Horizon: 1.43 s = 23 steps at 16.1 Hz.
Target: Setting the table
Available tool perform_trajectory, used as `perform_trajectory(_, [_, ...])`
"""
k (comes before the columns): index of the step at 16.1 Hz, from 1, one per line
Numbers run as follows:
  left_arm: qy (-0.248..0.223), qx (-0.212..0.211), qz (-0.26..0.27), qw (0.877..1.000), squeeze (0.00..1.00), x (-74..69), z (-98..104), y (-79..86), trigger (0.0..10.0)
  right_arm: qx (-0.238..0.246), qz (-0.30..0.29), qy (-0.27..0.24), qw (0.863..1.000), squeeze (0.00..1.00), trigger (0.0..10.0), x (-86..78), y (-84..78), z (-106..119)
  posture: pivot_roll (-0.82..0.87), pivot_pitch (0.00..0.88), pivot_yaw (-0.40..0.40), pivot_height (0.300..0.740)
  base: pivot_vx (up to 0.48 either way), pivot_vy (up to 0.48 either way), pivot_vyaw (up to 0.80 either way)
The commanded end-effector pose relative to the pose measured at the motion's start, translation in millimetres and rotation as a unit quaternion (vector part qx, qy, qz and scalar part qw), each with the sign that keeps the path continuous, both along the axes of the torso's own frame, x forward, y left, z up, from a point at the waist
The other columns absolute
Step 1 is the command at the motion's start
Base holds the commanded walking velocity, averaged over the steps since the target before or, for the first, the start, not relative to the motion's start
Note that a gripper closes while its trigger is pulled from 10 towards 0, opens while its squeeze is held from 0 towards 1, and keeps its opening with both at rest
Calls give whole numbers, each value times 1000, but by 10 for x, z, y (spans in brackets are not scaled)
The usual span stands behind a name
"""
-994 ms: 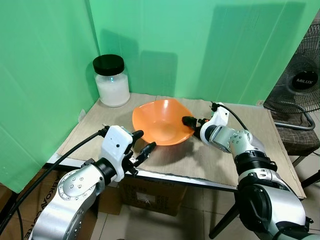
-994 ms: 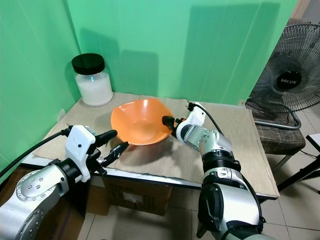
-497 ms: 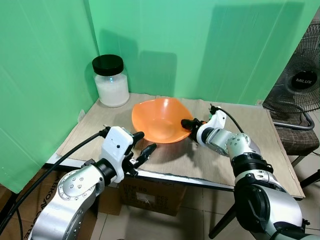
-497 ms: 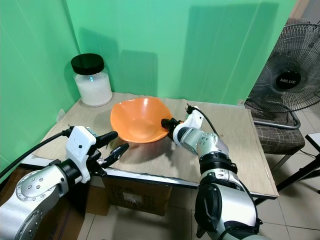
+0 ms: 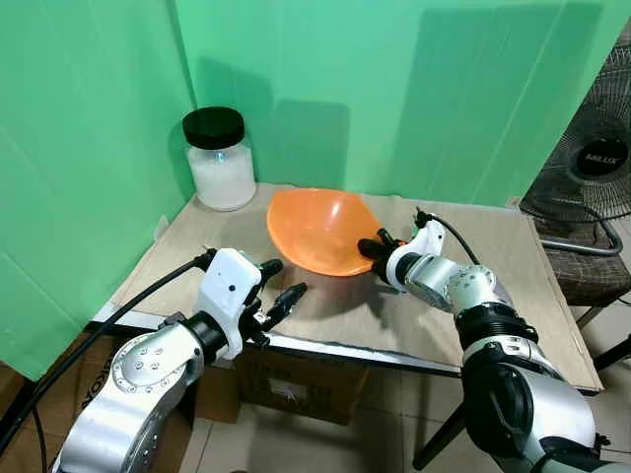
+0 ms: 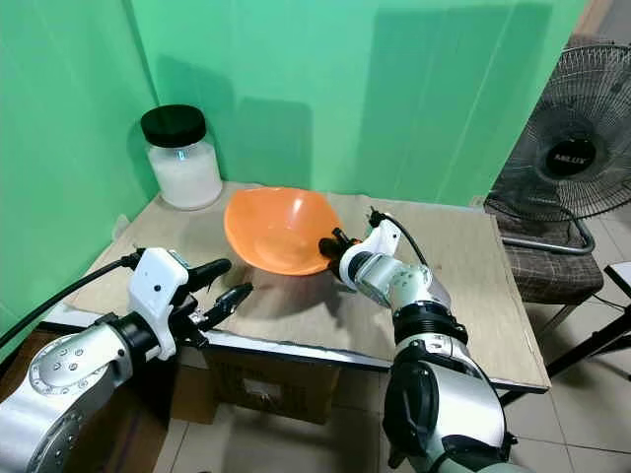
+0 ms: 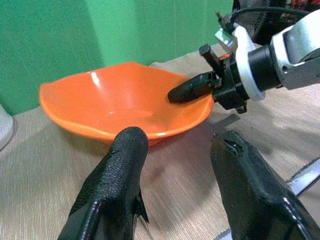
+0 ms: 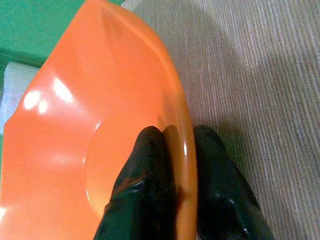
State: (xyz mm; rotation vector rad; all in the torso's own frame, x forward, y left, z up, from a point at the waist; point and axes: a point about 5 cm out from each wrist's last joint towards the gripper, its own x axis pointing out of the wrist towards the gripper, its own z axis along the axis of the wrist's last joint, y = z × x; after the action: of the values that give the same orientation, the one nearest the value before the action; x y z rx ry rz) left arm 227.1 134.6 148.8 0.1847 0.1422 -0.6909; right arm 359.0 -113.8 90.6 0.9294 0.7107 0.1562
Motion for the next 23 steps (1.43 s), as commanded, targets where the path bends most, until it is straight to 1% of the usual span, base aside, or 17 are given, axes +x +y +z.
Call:
perform_trajectory(1, [-4, 6, 2, 1000, 0, 40, 26, 40, 10000, 11, 2, 7, 1000, 0, 0, -4, 38, -4, -52, 0, 17, 740, 0, 0, 0])
perform_trajectory(4, [-13, 15, 4, 1000, 0, 84, 57, 83, 10000, 31, 3, -6, 1000, 0, 0, 4, 73, 39, -45, 0, 37, 740, 0, 0, 0])
perform_trajectory(6, [-21, 21, 7, 1000, 0, 125, 84, 115, 10000, 42, 0, -18, 999, 0, 0, 17, 66, 86, -44, 0, 53, 740, 0, 0, 0])
perform_trajectory(8, [-36, 25, 21, 999, 0, 202, 134, 173, 10000, 53, 3, -50, 997, 0, 0, 40, 46, 211, -44, 0, 73, 740, 0, 0, 0])
perform_trajectory(9, [-47, 26, 34, 998, 0, 239, 170, 193, 10000, 51, 3, -79, 996, 0, 0, 43, -2, 314, -43, 0, 79, 740, 0, 0, 0])
perform_trajectory(10, [-60, 25, 52, 997, 0, 285, 214, 235, 10000, 31, 5, -116, 993, 0, 0, 41, -48, 435, -42, 0, 81, 740, 0, 0, 0])
perform_trajectory(11, [-74, 15, 77, 994, 0, 317, 257, 265, 10000, -15, -4, -181, 983, 0, 0, 1, -168, 619, -42, 0, 79, 740, 0, 0, 0])
perform_trajectory(12, [-84, 12, 100, 991, 0, 329, 268, 287, 10000, -65, 6, -238, 969, 0, 0, -80, -240, 777, -43, 0, 74, 740, 0, 0, 0])
perform_trajectory(13, [-89, 10, 113, 990, 0, 323, 265, 284, 10000, -117, 14, -285, 951, 0, 0, -170, -297, 915, -44, 0, 74, 740, 0, 0, 0])
perform_trajectory(14, [-92, 8, 130, 987, 0, 319, 268, 285, 10000, -145, 10, -327, 934, 0, 10000, -272, -332, 1070, -45, 0, 74, 740, 0, 0, 0])
perform_trajectory(15, [-93, 4, 147, 985, 0, 305, 261, 262, 10000, -188, 1, -361, 914, 0, 10000, -381, -384, 1184, -42, 0, 72, 740, 0, 0, 0])
perform_trajectory(16, [-96, 5, 163, 982, 0, 291, 250, 228, 10000, -225, 6, -388, 894, 0, 10000, -509, -398, 1255, -33, 0, 68, 740, 0, 0, 0])
perform_trajectory(17, [-88, -3, 171, 981, 0, 275, 233, 191, 10000, -238, 8, -395, 887, 0, 10000, -620, -399, 1288, -28, 0, 68, 740, 0, 0, 0])
perform_trajectory(18, [-92, -15, 183, 979, 0, 238, 243, 94, 10000, -277, -5, -413, 868, 0, 10000, -811, -435, 1311, -27, 0, 67, 740, 0, 0, -631])
perform_trajectory(20, [-100, -23, 180, 978, 0, 221, 270, -9, 10000, -311, -35, -411, 856, 0, 10000, -915, -513, 1307, -39, 0, 78, 740, 0, 0, -763])
perform_trajectory(22, [-89, -42, 198, 975, 0, 211, 214, -95, 10000, -331, -56, -403, 851, 0, 10000, -1021, -556, 1275, -73, 0, 87, 740, 0, 0, -769])
perform_trajectory(23, [-88, -42, 208, 973, 0, 217, 195, -103, 10000, -343, -55, -401, 848, 0, 10000, -1043, -550, 1265, -84, 0, 83, 740, 0, 0, -775])
